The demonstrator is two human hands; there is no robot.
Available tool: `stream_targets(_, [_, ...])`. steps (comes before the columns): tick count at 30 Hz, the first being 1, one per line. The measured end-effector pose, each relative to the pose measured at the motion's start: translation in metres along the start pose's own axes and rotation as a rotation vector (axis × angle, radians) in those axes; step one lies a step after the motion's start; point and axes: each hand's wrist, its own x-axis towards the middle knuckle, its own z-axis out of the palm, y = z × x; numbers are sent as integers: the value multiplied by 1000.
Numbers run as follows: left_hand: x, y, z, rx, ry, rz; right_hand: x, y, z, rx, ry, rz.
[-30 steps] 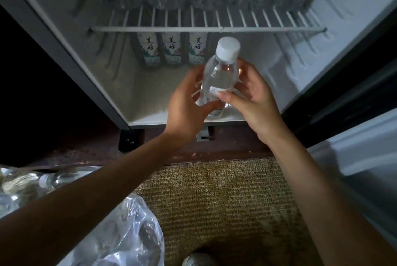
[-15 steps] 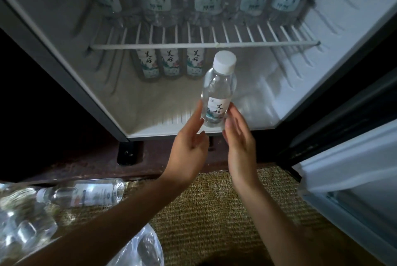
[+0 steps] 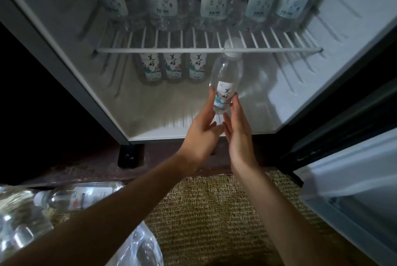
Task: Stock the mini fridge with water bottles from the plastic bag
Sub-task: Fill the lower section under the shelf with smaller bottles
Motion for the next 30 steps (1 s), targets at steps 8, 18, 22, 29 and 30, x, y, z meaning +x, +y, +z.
stream_targets(8, [51, 23, -2, 7, 7, -57, 71, 2, 4, 0, -17, 79])
stream_targets(18, [80, 34, -8, 82, 45, -139, 101, -11, 18, -70, -14, 153])
stream_targets(22, [85, 45, 1, 114, 68, -136, 111, -21, 12, -97, -46, 188])
stream_targets(29, [81, 34, -14, 16, 107, -242, 97, -24, 13, -114, -30, 261])
stream_targets(30, [78, 30, -19, 29, 109, -244, 93, -21, 14, -113, -26, 277])
